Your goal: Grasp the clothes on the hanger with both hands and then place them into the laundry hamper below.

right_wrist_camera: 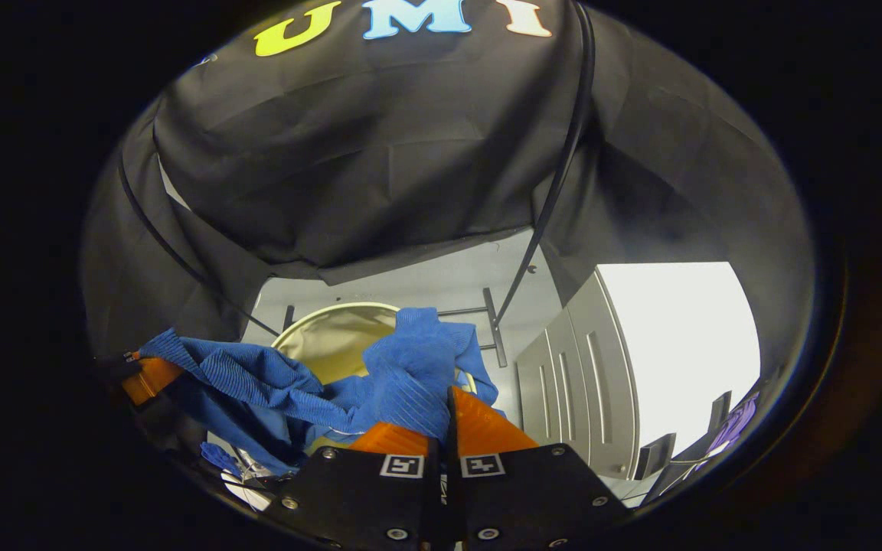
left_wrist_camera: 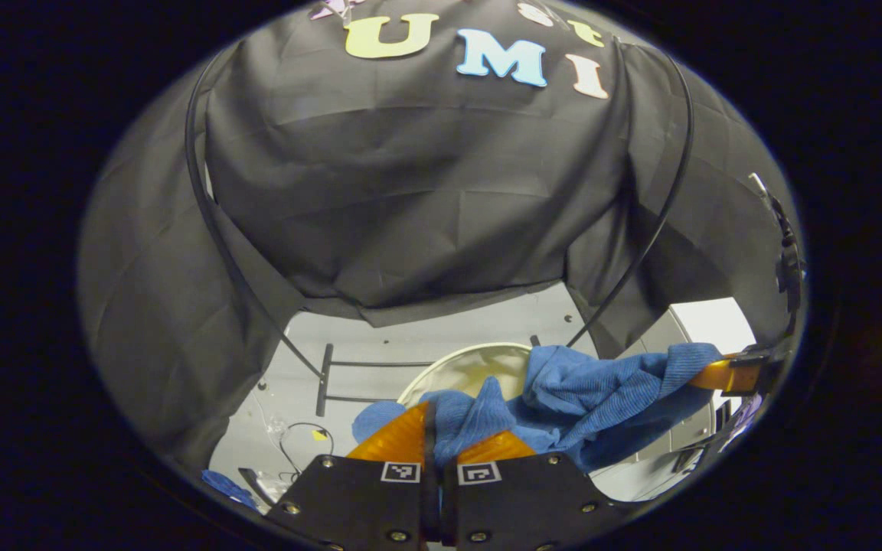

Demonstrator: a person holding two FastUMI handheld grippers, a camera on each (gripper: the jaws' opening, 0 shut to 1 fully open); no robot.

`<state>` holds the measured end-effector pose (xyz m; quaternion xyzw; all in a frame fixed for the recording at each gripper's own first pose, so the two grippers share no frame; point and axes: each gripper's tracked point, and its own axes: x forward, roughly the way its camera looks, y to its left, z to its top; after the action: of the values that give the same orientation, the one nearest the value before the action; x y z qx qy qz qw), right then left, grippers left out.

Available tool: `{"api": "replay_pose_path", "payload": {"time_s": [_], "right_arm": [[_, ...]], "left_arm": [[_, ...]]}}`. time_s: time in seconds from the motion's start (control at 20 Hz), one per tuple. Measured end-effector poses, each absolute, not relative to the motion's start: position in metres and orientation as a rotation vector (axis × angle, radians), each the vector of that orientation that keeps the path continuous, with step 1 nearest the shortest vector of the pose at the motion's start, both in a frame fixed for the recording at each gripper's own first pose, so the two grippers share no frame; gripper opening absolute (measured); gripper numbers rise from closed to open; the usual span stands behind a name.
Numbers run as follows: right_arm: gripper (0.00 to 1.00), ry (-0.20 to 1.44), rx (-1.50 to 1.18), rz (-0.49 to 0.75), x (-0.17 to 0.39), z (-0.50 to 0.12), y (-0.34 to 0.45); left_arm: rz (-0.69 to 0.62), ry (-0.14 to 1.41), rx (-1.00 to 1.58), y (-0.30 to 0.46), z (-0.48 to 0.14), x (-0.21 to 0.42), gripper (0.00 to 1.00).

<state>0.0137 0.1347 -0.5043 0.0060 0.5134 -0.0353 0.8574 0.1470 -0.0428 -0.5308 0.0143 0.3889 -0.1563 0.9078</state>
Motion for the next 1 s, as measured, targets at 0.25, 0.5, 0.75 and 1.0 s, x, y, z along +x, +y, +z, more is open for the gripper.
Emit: {"api": "replay_pose_path", "payload": {"time_s": [0.25,0.5,0.75,1.0], "right_arm": [[0.09,1.138,0.049,-0.049,-0.004,-0.515,0.138],[0.67,1.173,0.058,0.031,-0.016,-0.516,0.154],[0.96,1.141,0.051,0.022,-0.019,-0.499,0.154],[0.96,1.066,0.033,-0.016,-0.012,-0.462,0.140]], "left_arm": [[-0.364,0.872,0.028,-0.051,-0.551,0.133,0.06],[-0.381,0.881,0.028,-0.054,-0.549,0.121,0.57],[-0.363,0.876,0.081,-0.030,-0.544,0.104,0.87],[-0.320,0.848,0.065,-0.008,-0.516,0.094,0.87]]}}
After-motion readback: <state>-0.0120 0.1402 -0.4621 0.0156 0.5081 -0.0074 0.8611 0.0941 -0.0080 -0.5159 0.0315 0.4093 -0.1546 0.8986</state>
